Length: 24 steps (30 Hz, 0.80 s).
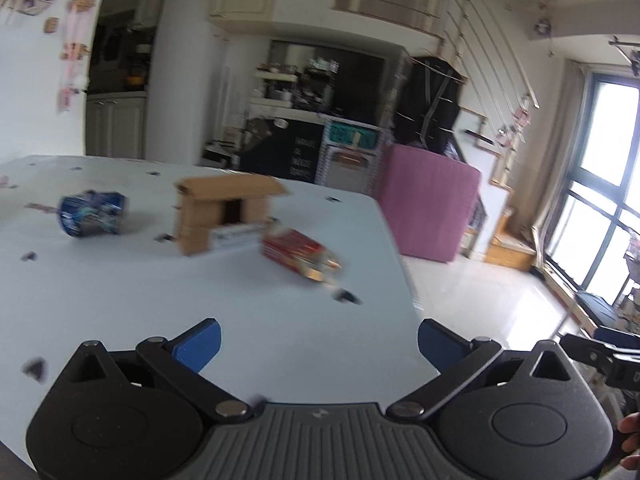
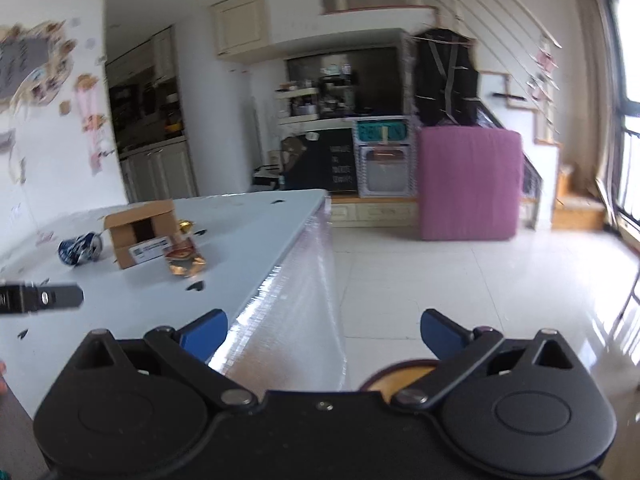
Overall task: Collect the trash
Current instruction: 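Move both open tools back from the wastebasket toward the table, then grasp the blue Pepsi can with the left tool while the right tool grasps the red snack packet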
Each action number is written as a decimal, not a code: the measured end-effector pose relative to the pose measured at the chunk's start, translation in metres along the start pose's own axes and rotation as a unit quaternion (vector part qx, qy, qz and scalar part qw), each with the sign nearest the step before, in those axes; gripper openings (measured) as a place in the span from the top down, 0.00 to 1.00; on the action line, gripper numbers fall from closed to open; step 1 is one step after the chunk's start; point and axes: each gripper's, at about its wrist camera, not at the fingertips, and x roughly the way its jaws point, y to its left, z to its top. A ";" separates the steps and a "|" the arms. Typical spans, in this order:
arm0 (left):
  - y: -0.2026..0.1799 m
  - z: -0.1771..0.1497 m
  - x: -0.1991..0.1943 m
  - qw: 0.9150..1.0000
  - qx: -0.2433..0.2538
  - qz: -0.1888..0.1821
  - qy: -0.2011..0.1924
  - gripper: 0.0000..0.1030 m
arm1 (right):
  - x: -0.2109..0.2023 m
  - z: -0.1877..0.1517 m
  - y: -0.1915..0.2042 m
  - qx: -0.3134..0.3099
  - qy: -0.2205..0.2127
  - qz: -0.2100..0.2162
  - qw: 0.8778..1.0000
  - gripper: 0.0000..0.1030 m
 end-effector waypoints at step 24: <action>0.170 0.085 0.059 0.999 0.003 0.047 -0.013 0.00 | 0.117 0.033 0.160 -0.064 0.035 0.094 0.993 0.02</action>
